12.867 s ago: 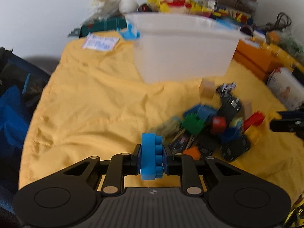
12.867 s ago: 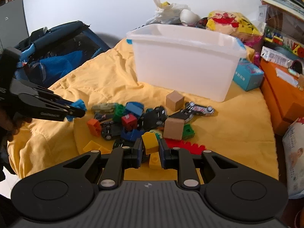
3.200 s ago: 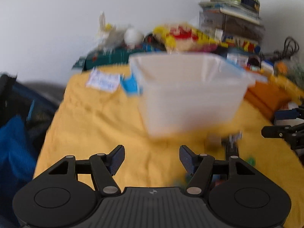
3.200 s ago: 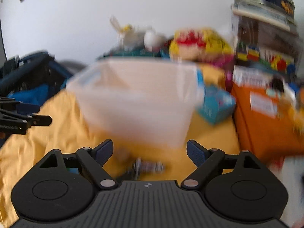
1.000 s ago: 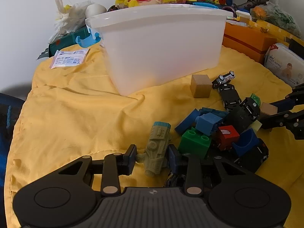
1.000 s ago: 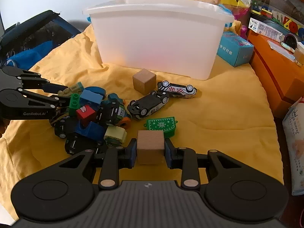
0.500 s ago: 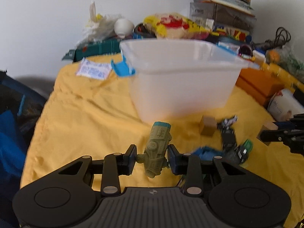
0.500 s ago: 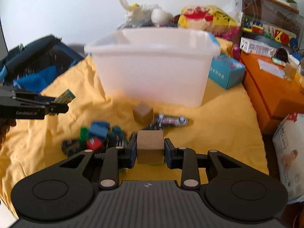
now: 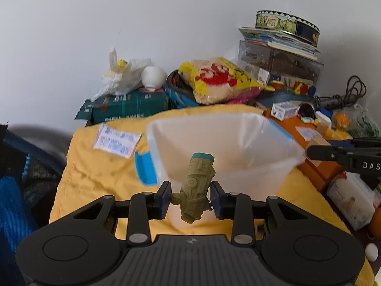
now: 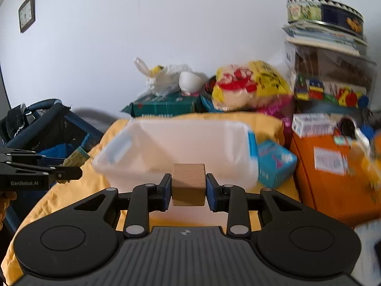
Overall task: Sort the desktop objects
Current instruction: 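Carry the figure and cube over the white bin and open both tools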
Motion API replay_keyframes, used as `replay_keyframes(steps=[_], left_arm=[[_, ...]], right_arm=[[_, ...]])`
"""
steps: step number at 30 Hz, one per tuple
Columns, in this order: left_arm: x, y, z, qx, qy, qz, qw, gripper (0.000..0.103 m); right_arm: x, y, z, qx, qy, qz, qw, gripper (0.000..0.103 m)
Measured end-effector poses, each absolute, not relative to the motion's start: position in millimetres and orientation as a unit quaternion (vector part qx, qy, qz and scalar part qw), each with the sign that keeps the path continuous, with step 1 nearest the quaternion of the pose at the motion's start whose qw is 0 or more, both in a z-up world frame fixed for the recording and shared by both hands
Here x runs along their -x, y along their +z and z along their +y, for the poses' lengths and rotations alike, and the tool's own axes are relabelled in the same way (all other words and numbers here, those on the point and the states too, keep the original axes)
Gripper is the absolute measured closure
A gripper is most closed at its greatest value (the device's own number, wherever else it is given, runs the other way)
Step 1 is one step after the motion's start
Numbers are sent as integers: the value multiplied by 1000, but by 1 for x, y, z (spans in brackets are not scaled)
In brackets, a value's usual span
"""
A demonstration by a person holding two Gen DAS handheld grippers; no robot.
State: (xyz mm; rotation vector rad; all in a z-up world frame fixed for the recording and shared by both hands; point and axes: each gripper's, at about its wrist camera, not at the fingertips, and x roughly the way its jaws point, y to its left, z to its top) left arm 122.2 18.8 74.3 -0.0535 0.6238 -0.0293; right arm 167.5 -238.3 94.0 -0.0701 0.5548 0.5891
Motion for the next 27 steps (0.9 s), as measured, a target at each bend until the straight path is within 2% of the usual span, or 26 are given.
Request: replay_keyframes(steps=[8, 20, 21, 22, 24, 25, 27], left_arm=[[-173, 100, 22, 31, -6, 291, 956, 64], [-224, 100, 20, 23, 7, 319, 948, 63], [-227, 98, 19, 16, 11, 321, 947, 59], [-231, 96, 17, 5, 14, 322, 946, 49], [-235, 91, 16, 0, 26, 329, 944, 41], [-235, 89, 17, 4, 28, 332, 943, 41], [-233, 85, 19, 9, 27, 337, 941, 41]], right_arm=[[-211, 117, -224, 45, 294, 274, 915, 70], [-256, 109, -198, 81, 291, 312, 900, 70], [-260, 108, -196, 82, 290, 315, 900, 70], [-264, 107, -193, 84, 288, 317, 899, 69], [-273, 104, -189, 87, 282, 321, 900, 55], [-276, 103, -188, 89, 279, 321, 901, 42], [-279, 102, -188, 93, 275, 318, 902, 41]])
